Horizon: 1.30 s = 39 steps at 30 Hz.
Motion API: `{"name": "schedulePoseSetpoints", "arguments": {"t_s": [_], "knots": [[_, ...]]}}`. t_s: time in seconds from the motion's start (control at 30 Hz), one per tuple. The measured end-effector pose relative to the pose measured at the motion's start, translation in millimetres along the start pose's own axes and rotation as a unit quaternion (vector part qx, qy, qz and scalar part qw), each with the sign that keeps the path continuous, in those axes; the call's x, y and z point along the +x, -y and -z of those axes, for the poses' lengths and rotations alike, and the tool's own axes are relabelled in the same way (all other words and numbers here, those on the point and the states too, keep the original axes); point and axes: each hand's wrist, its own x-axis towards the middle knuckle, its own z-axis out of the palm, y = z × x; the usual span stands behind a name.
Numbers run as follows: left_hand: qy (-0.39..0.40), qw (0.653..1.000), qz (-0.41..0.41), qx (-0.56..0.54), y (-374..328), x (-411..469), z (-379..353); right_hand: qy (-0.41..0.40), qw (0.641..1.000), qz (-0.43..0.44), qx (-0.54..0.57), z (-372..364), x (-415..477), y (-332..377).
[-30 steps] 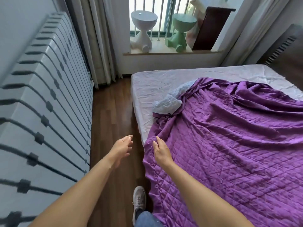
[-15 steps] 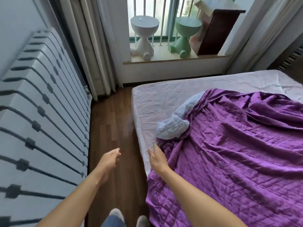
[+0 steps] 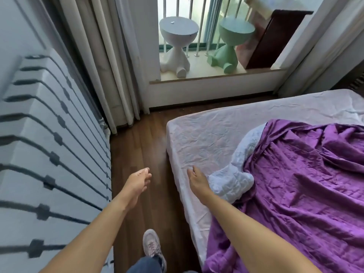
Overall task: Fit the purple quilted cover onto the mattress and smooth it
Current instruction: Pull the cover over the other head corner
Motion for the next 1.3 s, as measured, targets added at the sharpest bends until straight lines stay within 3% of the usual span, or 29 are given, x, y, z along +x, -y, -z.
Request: {"name": "schedulePoseSetpoints", "arguments": {"t_s": [0.3, 0.57, 0.9, 1.3], "knots": [[0.019, 1.0, 0.0, -0.012, -87, 92, 28, -0.029, 0.999, -0.002, 0.042, -14, 77, 81], [0.035, 0.999, -0.003, -0.012, -178, 209, 24, -0.045, 0.995, 0.001, 0.084, -22, 206, 145], [0.038, 0.999, -0.014, 0.03, -321, 357, 15, -0.072, 0.993, -0.02, 0.096, 24, 375, 243], [0.112, 0.988, -0.002, 0.104, -423, 496, -16, -0.123, 0.982, -0.067, 0.124, 47, 509, 311]]}}
